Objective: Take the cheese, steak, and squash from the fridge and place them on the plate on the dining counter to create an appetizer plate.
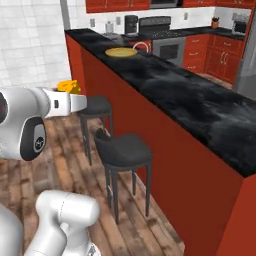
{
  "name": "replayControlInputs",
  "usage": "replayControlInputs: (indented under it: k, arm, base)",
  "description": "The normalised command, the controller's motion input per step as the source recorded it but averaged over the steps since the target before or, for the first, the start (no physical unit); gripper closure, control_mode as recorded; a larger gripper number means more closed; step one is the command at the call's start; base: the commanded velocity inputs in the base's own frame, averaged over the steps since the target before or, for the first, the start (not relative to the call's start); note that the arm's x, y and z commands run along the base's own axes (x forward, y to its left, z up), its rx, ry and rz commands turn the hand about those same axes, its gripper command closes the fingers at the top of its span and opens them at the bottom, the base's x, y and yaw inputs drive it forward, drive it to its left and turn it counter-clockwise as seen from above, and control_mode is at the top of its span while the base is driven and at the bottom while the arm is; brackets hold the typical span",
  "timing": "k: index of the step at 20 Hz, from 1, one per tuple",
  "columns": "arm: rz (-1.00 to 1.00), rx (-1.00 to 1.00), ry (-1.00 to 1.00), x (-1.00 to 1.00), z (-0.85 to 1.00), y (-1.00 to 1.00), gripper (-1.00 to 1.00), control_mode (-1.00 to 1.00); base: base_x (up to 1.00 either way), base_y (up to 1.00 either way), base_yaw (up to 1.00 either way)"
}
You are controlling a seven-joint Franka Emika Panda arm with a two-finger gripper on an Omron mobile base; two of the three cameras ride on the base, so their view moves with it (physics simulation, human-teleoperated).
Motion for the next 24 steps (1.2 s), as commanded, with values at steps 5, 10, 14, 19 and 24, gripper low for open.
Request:
replayControlInputs:
  k: [5,10,14,19,24]
  arm:
    - [0.00,0.00,0.00,0.00,0.00,0.00,1.00,1.00]
    - [0.00,0.00,0.00,0.00,0.00,0.00,1.00,1.00]
    - [0.00,0.00,0.00,0.00,0.00,0.00,1.00,1.00]
    - [0.00,0.00,0.00,0.00,0.00,0.00,1.00,1.00]
    - [0.00,0.00,0.00,0.00,0.00,0.00,1.00,1.00]
  base:
    - [0.41,1.00,-0.47]
    - [0.34,1.00,-0.45]
    - [0.37,1.00,-0.45]
    - [0.32,1.00,-0.42]
    - [0.32,1.00,-0.36]
